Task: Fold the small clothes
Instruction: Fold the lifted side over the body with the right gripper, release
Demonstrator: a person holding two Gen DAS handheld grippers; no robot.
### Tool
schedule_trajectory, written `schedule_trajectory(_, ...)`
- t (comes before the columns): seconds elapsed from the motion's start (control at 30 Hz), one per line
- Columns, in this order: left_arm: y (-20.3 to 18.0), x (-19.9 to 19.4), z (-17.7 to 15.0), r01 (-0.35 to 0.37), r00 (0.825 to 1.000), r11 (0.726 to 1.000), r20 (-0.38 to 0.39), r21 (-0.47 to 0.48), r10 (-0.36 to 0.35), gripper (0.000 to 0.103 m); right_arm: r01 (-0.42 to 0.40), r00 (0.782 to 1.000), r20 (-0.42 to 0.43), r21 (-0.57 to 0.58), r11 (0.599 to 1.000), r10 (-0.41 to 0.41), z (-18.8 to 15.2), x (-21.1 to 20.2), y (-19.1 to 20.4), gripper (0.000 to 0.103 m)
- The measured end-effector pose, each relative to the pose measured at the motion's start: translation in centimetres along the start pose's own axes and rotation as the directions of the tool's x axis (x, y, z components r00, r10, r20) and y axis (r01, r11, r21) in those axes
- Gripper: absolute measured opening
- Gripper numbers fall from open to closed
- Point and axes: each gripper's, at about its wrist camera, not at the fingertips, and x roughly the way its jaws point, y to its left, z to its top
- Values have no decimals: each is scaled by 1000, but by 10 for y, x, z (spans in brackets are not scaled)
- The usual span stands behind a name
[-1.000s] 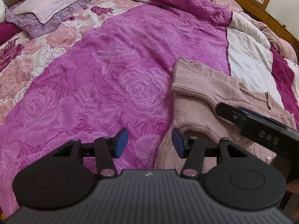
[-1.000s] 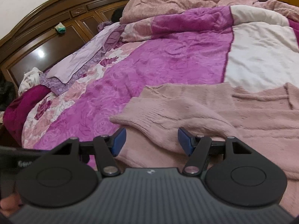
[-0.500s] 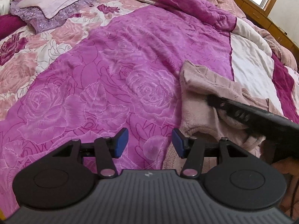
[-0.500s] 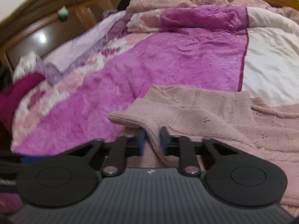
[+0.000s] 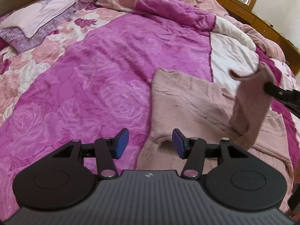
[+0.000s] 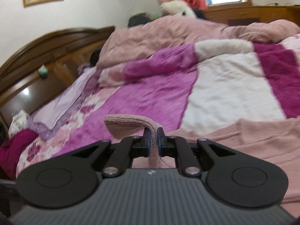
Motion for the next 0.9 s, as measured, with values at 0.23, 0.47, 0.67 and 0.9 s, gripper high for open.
schedule_trajectory(0.23,-28,3,11,30,999,997,36,69,-33,59,156,986,61,42,987,-158,-6,-44,-53,10)
schedule_trajectory(0.47,-54,27,16,33,999,993,22,112,-36,59,269,963,-55,136,953,-264,-47,-49,-108,10)
schedule_trajectory(0.67,-62,56,11,6,1000,991,-24,136,-3,59,323,941,-192,248,913,-280,-76,-54,-135,20)
schedule_trajectory(0.9,-62,70,7,-21,999,987,-41,160,28,59,360,931,-168,266,894,-325,-72,-82,-139,38)
